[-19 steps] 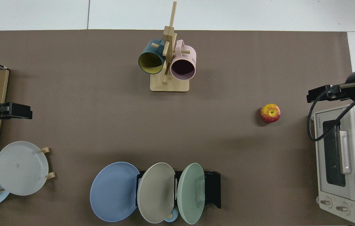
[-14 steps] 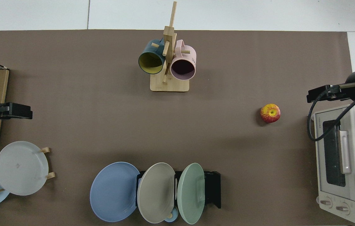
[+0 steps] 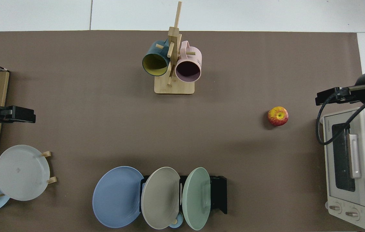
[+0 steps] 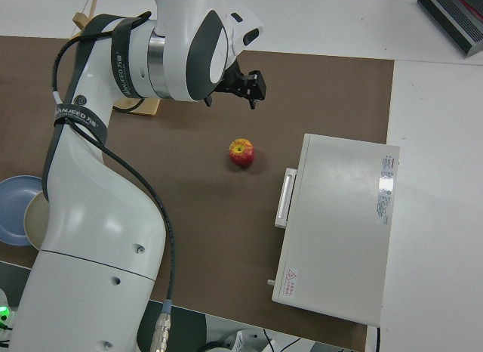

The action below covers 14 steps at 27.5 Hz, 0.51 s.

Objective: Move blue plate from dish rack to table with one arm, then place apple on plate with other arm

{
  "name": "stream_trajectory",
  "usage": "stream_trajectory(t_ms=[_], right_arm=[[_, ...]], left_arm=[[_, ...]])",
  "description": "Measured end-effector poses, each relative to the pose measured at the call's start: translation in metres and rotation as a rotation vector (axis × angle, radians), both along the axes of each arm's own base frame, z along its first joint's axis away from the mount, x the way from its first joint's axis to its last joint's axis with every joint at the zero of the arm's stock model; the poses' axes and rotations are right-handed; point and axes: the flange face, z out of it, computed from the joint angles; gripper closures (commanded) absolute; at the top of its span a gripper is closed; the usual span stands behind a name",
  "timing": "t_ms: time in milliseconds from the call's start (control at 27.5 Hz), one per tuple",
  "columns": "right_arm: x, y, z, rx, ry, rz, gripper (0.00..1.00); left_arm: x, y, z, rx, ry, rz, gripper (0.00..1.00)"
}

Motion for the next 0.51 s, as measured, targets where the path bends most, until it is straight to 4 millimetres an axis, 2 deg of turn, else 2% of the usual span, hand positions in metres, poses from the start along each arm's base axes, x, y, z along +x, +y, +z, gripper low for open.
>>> stream_trajectory(t_ms=[290, 399, 508], right_arm=[[0.0, 0.0, 0.0, 0.0, 0.0, 0.0, 0.0], [0.0, 0.0, 0.0, 0.0, 0.0, 0.0, 0.0], [0.0, 0.0, 0.0, 0.0, 0.0, 0.0, 0.0]], left_arm=[[-0.005, -0.011, -0.009, 0.002, 0.045, 0.001, 0.0], [-0.012, -0.027, -0.013, 0.012, 0.077, 0.044, 0.0], [-0.023, -0.056, -0.018, 0.051, 0.106, 0.077, 0.0]])
